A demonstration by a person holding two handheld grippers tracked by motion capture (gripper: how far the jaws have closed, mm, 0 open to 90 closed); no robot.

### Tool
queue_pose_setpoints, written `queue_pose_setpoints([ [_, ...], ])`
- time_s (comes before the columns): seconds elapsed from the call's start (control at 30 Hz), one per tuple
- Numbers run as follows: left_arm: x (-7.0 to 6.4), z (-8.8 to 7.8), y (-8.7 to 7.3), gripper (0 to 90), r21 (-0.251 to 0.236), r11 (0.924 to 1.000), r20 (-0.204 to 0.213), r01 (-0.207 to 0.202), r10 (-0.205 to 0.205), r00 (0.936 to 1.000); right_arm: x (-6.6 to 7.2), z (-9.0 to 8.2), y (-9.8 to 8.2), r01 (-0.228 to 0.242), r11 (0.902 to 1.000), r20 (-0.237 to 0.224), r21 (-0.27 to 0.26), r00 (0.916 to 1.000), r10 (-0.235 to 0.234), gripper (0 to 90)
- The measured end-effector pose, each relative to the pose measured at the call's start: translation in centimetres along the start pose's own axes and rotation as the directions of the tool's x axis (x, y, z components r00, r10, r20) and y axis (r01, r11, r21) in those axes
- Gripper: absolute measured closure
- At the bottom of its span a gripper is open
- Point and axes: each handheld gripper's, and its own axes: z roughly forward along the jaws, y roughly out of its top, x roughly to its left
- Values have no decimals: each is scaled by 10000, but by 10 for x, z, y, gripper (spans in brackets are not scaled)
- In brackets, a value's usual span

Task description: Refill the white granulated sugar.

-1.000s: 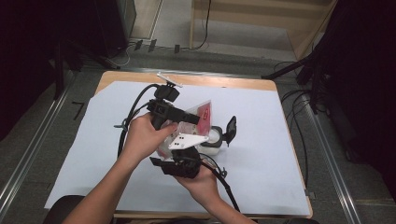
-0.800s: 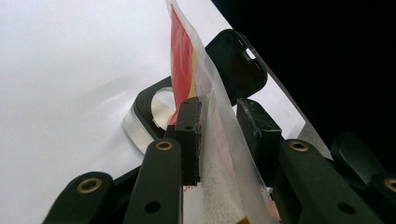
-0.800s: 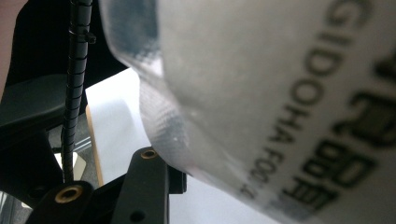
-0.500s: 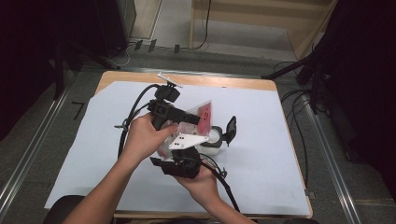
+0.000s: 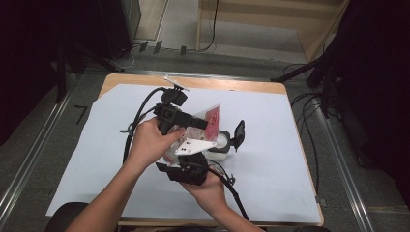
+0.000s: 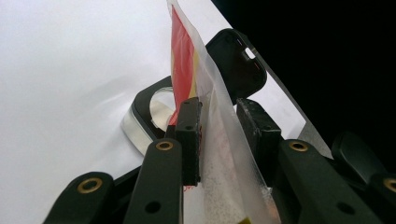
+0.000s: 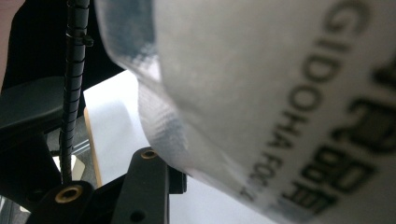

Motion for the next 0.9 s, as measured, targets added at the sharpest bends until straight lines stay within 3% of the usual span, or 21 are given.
queue_pose_setpoints([
  [0.9, -2, 1, 0, 715, -7, 10000, -33, 13, -13, 10000, 0, -1, 0, 23, 10000, 14, 23, 10000, -23, 650],
])
